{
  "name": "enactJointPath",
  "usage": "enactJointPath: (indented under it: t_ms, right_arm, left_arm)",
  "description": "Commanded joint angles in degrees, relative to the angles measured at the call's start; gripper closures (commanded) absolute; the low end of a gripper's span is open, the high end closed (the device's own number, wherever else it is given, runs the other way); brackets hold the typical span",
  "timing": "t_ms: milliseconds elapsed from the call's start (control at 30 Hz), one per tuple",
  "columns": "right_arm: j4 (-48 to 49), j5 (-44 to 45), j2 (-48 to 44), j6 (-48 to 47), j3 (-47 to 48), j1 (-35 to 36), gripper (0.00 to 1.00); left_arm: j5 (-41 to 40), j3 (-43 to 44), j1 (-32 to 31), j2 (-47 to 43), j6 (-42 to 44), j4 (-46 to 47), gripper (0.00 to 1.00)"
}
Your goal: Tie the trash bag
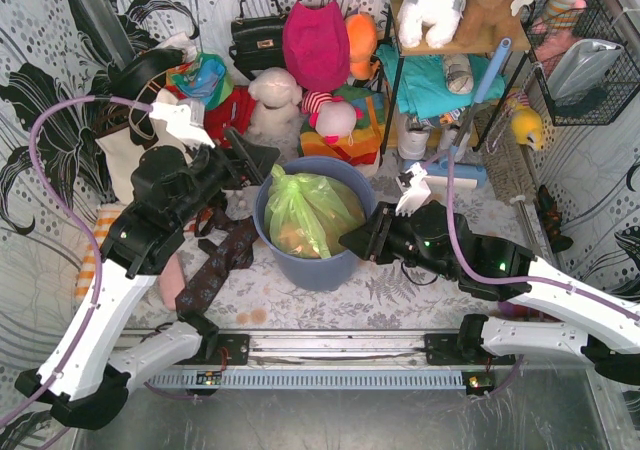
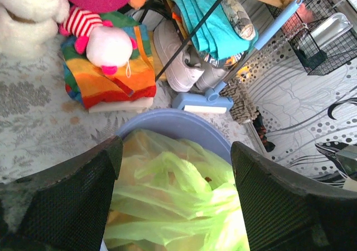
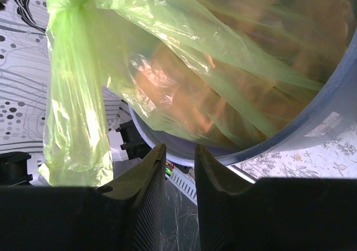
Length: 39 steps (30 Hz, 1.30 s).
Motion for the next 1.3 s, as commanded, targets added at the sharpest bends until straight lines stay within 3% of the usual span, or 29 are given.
enactJointPath:
  t_ms: [0,367,600,933,1100,1267]
  right_arm:
    - [3.4,0.6,-0.1,-1.4,2.3,0.4,0.71]
    - [5.2,0.7,0.4,-2.4,2.4,0.4,0.7]
    - [6.4,1.2,-0.1,-2.6,1.8,0.4,0.71]
    - [8.0,0.8,1.0,-3.5,2.0,0.4,0.71]
    - [8.7,0.5,1.3,-3.8,2.1,0.4,0.72]
    - [9.4,-0.5,1.7,-4.1,2.1,0.3,0.72]
  left_arm:
    - [1.1,-2.0,0.1,-2.3,-4.3,-0.9,0.12]
    - [-0.9,-3.4,0.1,-5.2,-14.3,0.4,0.1]
    - [-6.6,-2.4,0.1,-7.9,-22.5,-6.1,0.14]
    - [-1.4,1.4,0.1,-0.6,-34.1,-12.4,0.14]
    - [-0.7,0.0,0.1,-0.1,-36.9,-10.8,0.19]
    - [-2.0,-1.2,0.0,-0.5,-37.8,-9.3,0.31]
